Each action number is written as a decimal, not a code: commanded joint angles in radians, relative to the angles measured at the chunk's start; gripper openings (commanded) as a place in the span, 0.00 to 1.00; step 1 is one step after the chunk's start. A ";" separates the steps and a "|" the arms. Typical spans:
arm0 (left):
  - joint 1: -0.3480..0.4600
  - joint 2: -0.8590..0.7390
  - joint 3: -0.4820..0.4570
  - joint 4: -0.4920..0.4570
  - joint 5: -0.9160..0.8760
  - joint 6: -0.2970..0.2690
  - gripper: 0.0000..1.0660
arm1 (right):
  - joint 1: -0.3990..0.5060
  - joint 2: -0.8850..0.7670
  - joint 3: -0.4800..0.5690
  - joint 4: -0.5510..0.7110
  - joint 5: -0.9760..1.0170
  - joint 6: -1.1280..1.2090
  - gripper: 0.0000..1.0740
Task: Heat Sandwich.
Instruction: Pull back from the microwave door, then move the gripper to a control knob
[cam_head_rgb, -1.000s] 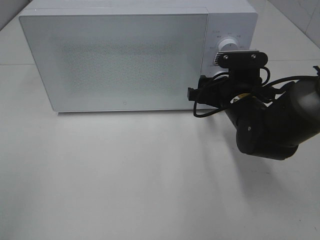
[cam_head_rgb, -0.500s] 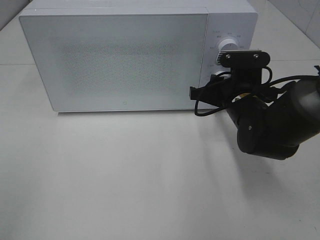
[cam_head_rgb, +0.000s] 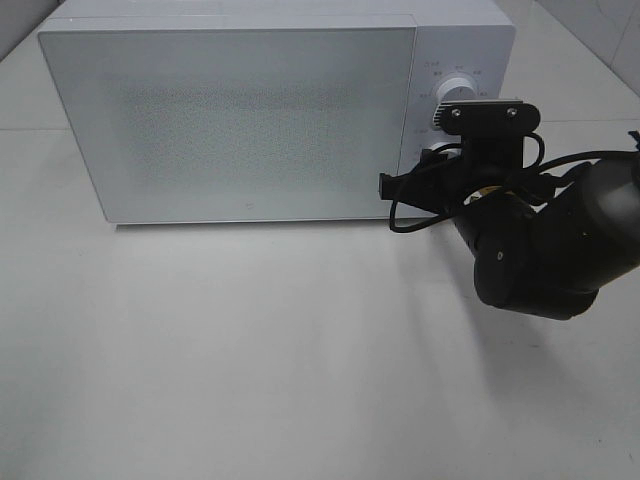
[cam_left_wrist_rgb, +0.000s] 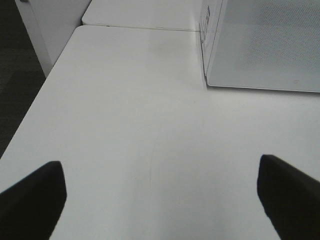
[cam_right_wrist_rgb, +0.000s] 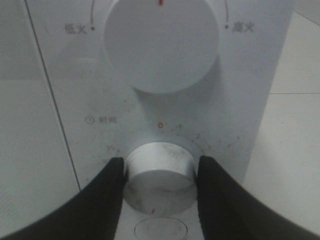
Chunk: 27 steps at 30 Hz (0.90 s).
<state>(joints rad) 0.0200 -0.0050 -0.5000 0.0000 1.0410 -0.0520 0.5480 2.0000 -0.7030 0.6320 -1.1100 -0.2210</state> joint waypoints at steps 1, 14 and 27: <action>0.002 -0.026 0.003 0.000 -0.005 0.001 0.92 | -0.003 -0.001 -0.008 -0.024 -0.006 0.002 0.10; 0.002 -0.026 0.003 0.000 -0.005 0.001 0.92 | -0.003 -0.001 -0.008 -0.017 -0.006 0.386 0.10; 0.002 -0.026 0.003 0.000 -0.005 0.001 0.92 | -0.003 -0.001 -0.008 -0.010 0.001 0.809 0.10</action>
<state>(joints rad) 0.0200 -0.0050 -0.5000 0.0000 1.0410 -0.0520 0.5450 2.0000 -0.7030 0.6370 -1.1120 0.5190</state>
